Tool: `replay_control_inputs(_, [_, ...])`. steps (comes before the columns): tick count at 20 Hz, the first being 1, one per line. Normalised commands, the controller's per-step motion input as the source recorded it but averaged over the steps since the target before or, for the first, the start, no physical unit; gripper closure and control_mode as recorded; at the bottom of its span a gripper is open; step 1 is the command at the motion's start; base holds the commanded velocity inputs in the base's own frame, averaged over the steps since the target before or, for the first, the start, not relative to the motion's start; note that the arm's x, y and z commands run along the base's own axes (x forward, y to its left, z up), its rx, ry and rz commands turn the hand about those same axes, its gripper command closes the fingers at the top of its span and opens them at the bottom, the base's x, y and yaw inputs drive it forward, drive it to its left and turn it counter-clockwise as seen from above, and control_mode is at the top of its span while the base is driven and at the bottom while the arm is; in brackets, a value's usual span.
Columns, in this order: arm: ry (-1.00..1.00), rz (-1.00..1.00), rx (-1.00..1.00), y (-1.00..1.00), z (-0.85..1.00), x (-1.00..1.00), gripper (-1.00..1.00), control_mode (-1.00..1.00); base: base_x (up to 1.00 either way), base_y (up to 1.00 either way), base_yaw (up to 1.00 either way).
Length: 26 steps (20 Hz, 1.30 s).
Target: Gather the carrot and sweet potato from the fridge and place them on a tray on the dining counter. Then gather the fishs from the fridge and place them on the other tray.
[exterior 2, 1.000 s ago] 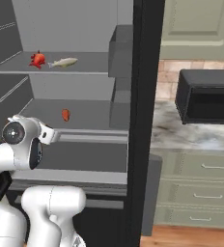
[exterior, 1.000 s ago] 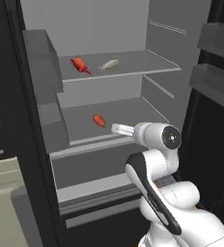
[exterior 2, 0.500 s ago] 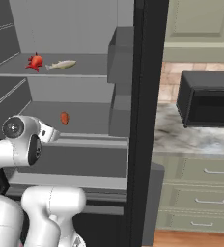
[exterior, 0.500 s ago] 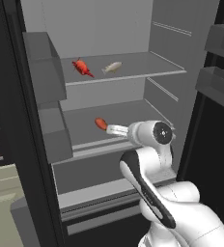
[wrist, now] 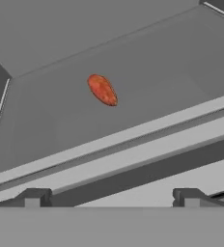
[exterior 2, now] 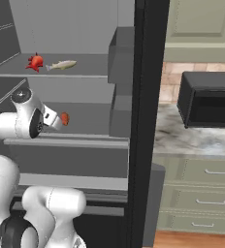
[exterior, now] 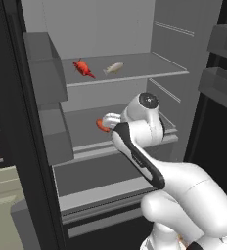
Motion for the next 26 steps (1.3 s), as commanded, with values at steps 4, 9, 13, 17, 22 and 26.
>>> replay_control_inputs(4, [0.02,0.01,-0.02,0.0,-0.21,0.05,-1.0,-1.0,0.0,0.0,0.0])
replay_control_inputs(9, [0.01,0.06,-0.04,-0.13,-0.25,0.27,-1.0,-1.0,0.0,0.0,0.0])
replay_control_inputs(13, [0.03,0.11,-0.05,-0.08,-0.32,0.24,-1.0,-1.0,0.0,0.0,0.0])
replay_control_inputs(17, [0.05,0.16,-0.07,0.0,-0.38,0.32,-1.0,-1.0,0.0,0.0,0.0])
replay_control_inputs(22, [0.02,0.15,-0.07,0.0,-0.17,0.36,-1.0,-1.0,0.0,0.0,0.0])
replay_control_inputs(26, [0.0,0.09,-0.09,0.06,-0.07,0.22,-1.0,-1.0,0.0,0.0,0.0])
